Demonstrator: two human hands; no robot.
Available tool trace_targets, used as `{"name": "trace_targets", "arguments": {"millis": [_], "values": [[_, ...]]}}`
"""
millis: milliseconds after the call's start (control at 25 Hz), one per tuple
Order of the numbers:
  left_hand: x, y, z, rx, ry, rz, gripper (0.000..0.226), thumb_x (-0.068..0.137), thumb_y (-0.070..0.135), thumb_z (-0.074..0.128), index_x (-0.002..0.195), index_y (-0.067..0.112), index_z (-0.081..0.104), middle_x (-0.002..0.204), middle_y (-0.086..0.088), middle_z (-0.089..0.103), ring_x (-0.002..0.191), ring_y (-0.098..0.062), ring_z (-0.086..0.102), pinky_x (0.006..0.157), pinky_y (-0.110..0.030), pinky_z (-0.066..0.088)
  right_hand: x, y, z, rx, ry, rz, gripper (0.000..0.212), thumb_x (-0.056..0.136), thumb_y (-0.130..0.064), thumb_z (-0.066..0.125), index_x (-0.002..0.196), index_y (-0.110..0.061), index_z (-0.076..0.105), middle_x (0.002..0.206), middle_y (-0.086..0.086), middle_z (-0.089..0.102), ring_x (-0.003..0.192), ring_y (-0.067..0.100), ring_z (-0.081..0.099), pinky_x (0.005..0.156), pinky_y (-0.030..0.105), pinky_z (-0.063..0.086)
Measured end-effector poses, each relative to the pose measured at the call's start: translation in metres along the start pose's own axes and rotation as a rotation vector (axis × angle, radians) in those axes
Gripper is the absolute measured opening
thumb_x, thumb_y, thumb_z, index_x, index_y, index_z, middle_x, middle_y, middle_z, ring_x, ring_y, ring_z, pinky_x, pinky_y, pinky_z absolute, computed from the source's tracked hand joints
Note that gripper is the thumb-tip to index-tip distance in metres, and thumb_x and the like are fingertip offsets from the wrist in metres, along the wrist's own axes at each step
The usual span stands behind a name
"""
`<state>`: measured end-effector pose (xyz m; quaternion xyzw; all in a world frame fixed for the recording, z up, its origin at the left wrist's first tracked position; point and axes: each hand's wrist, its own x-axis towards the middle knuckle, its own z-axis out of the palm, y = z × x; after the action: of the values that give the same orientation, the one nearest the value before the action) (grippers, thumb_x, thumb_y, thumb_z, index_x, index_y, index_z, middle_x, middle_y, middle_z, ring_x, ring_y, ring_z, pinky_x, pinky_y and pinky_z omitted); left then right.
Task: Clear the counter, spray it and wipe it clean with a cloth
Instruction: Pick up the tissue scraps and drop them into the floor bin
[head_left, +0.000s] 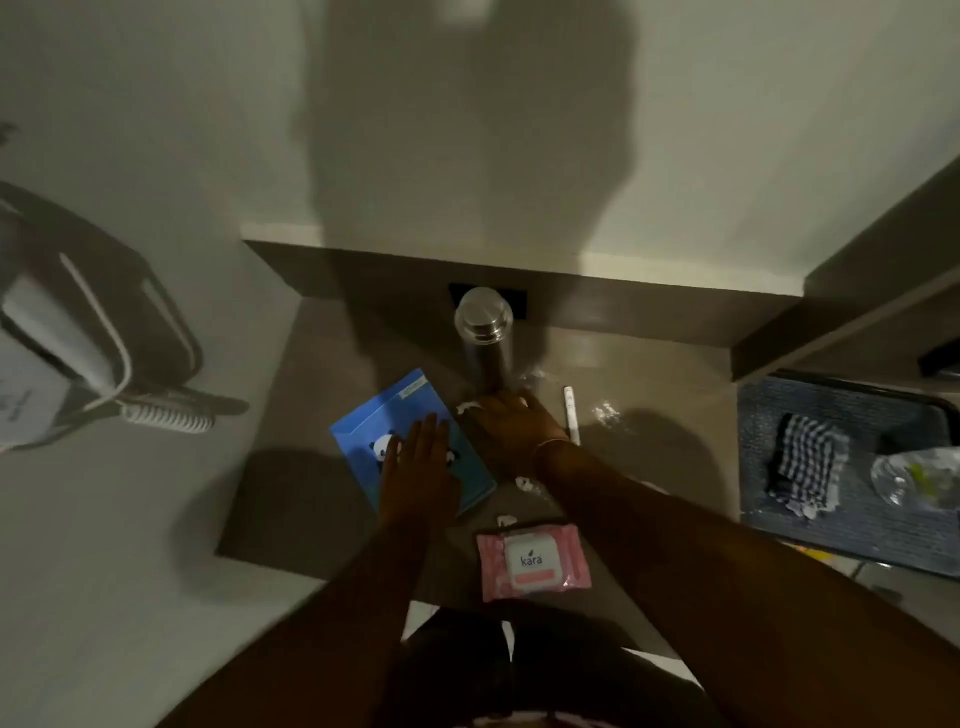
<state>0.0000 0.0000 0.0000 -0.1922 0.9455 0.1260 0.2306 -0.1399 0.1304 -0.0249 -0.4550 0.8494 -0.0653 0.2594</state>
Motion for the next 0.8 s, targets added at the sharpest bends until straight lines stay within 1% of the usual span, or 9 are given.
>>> {"name": "trace_targets", "arguments": {"millis": [120,280,360,440,520,560,600,680,800], "values": [[0.003,-0.008,0.0,-0.002,0.013,0.088,0.074,0.102,0.027,0.049,0.166,0.022,0.014,0.177,-0.003,0.01,0.164,-0.024,0.008,0.134,-0.048,0.003,0.003,0.004,0.003,-0.063,0.001,0.027,0.056,0.103,-0.041,0.05,0.157,-0.03,0.04,0.159,-0.001,0.046,0.152,0.029,0.035,0.129,0.055,0.014],[0.01,-0.012,0.009,0.029,-0.007,0.285,0.07,0.1,0.023,0.05,0.165,0.021,0.023,0.173,-0.005,0.023,0.162,-0.026,0.017,0.134,-0.048,0.009,-0.006,0.026,0.003,-0.099,-0.061,0.089,0.057,0.098,-0.051,0.053,0.15,-0.028,0.05,0.158,0.006,0.044,0.153,0.031,0.031,0.127,0.051,0.018],[0.013,-0.01,0.014,0.005,0.001,0.304,0.068,0.099,0.021,0.05,0.163,0.019,0.028,0.171,-0.007,0.027,0.161,-0.028,0.021,0.133,-0.047,0.011,-0.011,0.033,0.001,-0.142,-0.079,0.128,0.069,0.091,-0.063,0.057,0.152,-0.031,0.047,0.163,0.006,0.038,0.154,0.033,0.028,0.124,0.054,0.019],[0.015,-0.005,0.021,-0.018,-0.015,0.333,0.065,0.098,0.021,0.051,0.161,0.018,0.033,0.168,-0.008,0.033,0.158,-0.028,0.028,0.132,-0.045,0.014,-0.016,0.033,0.001,-0.167,-0.165,0.175,0.094,0.079,-0.075,0.065,0.158,-0.034,0.036,0.168,0.007,0.028,0.155,0.036,0.024,0.124,0.062,0.017],[0.015,0.001,0.029,-0.018,-0.04,0.402,0.06,0.098,0.021,0.053,0.157,0.02,0.041,0.163,-0.007,0.04,0.154,-0.029,0.034,0.13,-0.046,0.018,-0.021,0.03,0.006,-0.143,-0.231,0.2,0.112,0.071,-0.077,0.072,0.162,-0.034,0.025,0.17,0.007,0.02,0.155,0.038,0.022,0.124,0.067,0.016],[0.015,0.003,0.033,0.0,-0.061,0.448,0.057,0.099,0.022,0.054,0.154,0.02,0.044,0.163,-0.006,0.041,0.153,-0.03,0.035,0.13,-0.047,0.018,-0.023,0.028,0.01,-0.126,-0.243,0.21,0.116,0.069,-0.075,0.076,0.163,-0.034,0.022,0.17,0.007,0.019,0.154,0.038,0.024,0.123,0.066,0.023],[0.017,0.005,0.036,0.042,-0.084,0.5,0.054,0.1,0.024,0.052,0.154,0.02,0.045,0.163,-0.007,0.04,0.153,-0.031,0.034,0.13,-0.049,0.017,-0.025,0.026,0.012,-0.109,-0.239,0.228,0.119,0.068,-0.072,0.079,0.163,-0.034,0.02,0.169,0.008,0.02,0.152,0.037,0.028,0.119,0.062,0.035],[0.018,0.009,0.042,0.114,-0.099,0.595,0.056,0.103,0.026,0.05,0.157,0.02,0.04,0.166,-0.008,0.036,0.156,-0.034,0.029,0.131,-0.053,0.015,-0.028,0.022,0.018,-0.092,-0.212,0.278,0.121,0.065,-0.067,0.084,0.163,-0.036,0.02,0.165,0.007,0.024,0.146,0.035,0.035,0.104,0.054,0.052],[0.02,0.013,0.047,0.084,-0.077,0.676,0.061,0.101,0.02,0.053,0.16,0.017,0.036,0.168,-0.012,0.034,0.159,-0.037,0.025,0.132,-0.055,0.009,-0.031,0.016,0.026,-0.017,-0.203,0.33,0.121,0.066,-0.056,0.089,0.162,-0.036,0.02,0.164,0.009,0.023,0.145,0.035,0.035,0.099,0.054,0.056]]}}
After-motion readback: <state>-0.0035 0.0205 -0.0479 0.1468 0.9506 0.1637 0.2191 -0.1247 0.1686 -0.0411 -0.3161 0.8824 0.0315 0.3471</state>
